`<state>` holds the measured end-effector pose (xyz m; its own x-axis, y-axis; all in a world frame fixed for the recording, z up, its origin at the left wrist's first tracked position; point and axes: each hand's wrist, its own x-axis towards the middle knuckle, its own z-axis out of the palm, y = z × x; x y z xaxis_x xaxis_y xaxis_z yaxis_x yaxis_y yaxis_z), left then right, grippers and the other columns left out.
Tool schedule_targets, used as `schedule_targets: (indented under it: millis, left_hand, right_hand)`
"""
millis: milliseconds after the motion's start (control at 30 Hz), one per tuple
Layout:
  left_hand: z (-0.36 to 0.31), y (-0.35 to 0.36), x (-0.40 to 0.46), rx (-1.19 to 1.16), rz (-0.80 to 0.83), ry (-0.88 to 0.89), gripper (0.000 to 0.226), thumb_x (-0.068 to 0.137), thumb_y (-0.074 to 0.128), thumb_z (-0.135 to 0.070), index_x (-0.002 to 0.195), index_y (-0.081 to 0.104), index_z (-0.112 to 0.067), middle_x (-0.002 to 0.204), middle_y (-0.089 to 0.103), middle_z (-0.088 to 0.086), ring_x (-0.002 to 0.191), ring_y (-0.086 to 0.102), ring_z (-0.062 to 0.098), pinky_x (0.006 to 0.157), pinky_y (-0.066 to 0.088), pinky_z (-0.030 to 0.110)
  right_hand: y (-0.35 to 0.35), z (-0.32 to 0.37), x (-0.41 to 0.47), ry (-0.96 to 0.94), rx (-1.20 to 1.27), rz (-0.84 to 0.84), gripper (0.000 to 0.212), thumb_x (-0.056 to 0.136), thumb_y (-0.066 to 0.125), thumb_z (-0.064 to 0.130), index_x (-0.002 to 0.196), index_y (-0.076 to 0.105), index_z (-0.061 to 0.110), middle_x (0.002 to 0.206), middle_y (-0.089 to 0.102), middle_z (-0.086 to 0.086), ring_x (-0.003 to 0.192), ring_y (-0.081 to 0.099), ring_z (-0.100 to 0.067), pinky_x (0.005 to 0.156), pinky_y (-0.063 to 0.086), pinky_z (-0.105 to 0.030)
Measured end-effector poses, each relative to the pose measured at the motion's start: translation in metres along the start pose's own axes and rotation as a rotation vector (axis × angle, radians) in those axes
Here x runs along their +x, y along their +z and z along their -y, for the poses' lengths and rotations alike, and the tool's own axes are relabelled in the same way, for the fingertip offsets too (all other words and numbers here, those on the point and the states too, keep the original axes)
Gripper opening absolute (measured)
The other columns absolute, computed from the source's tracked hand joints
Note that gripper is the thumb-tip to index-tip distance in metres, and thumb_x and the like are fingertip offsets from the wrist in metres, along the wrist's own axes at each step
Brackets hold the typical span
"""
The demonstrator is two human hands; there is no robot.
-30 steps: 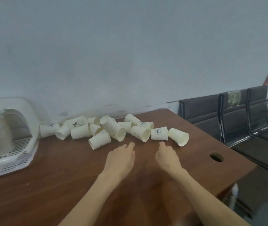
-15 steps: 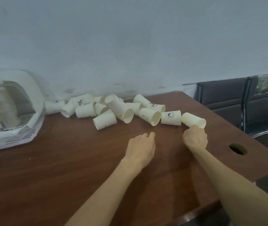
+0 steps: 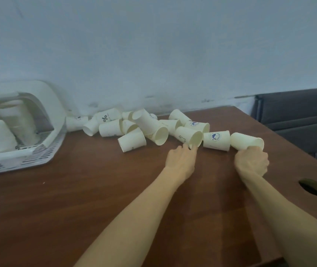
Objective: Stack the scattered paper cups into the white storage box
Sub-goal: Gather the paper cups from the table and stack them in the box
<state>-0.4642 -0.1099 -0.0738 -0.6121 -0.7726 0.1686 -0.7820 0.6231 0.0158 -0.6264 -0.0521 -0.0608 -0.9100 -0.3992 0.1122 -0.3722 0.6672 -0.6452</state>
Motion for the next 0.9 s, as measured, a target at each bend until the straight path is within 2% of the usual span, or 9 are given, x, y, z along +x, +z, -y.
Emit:
schedule_targets:
  millis: [233,400,533,633,733,900]
  left_hand:
    - [0.003,0.013,0.019,0.073,0.058,-0.054,0.057,0.09,0.053,-0.011,0.143,0.03,-0.015,0.128,0.045,0.014,0.11,0.049,0.031,0.07,0.038,0.037]
    - [0.003,0.018,0.024,0.087,0.089,-0.07,0.06,0.092,0.052,-0.013,0.146,0.026,-0.009,0.136,0.043,0.011,0.117,0.046,0.029,0.078,0.042,0.038]
    - [0.003,0.013,0.019,0.173,0.082,-0.071,0.048,0.09,0.058,-0.016,0.134,0.041,-0.004,0.129,0.051,0.012,0.116,0.048,0.027,0.083,0.042,0.035]
    - [0.004,0.006,0.009,0.245,0.066,-0.059,0.04,0.088,0.061,-0.012,0.124,0.049,-0.003,0.122,0.057,0.013,0.111,0.052,0.027,0.08,0.041,0.032]
    - [0.005,-0.002,-0.002,0.274,0.034,-0.044,0.035,0.085,0.062,-0.004,0.119,0.054,-0.003,0.118,0.06,0.014,0.109,0.054,0.028,0.082,0.041,0.032]
    - [0.007,-0.017,-0.023,0.247,0.002,-0.018,0.032,0.081,0.063,0.001,0.111,0.058,-0.006,0.11,0.064,0.012,0.103,0.057,0.028,0.078,0.041,0.031]
  right_hand:
    - [-0.01,-0.011,0.008,-0.193,0.008,-0.123,0.027,0.097,0.043,0.015,0.108,0.063,0.0,0.104,0.062,-0.026,0.095,0.057,-0.045,0.084,0.047,-0.051]
    - [-0.015,-0.017,0.003,-0.39,-0.113,-0.127,0.021,0.096,0.038,0.011,0.097,0.057,0.002,0.089,0.061,-0.027,0.081,0.056,-0.048,0.07,0.043,-0.046]
    - [-0.02,-0.016,-0.003,-0.457,-0.179,-0.109,0.015,0.094,0.039,0.007,0.091,0.052,0.003,0.083,0.06,-0.028,0.077,0.055,-0.046,0.063,0.033,-0.04]
    - [-0.025,-0.013,-0.009,-0.472,-0.189,-0.119,0.013,0.094,0.039,0.005,0.089,0.05,0.003,0.083,0.06,-0.028,0.072,0.052,-0.042,0.062,0.032,-0.038]
    - [-0.031,-0.013,-0.015,-0.475,-0.198,-0.133,0.011,0.093,0.039,0.002,0.085,0.047,0.004,0.082,0.06,-0.029,0.075,0.056,-0.045,0.061,0.032,-0.037]
    - [-0.043,-0.008,-0.028,-0.484,-0.212,-0.143,0.011,0.091,0.04,0.0,0.091,0.051,0.001,0.08,0.06,-0.027,0.069,0.051,-0.04,0.06,0.033,-0.037]
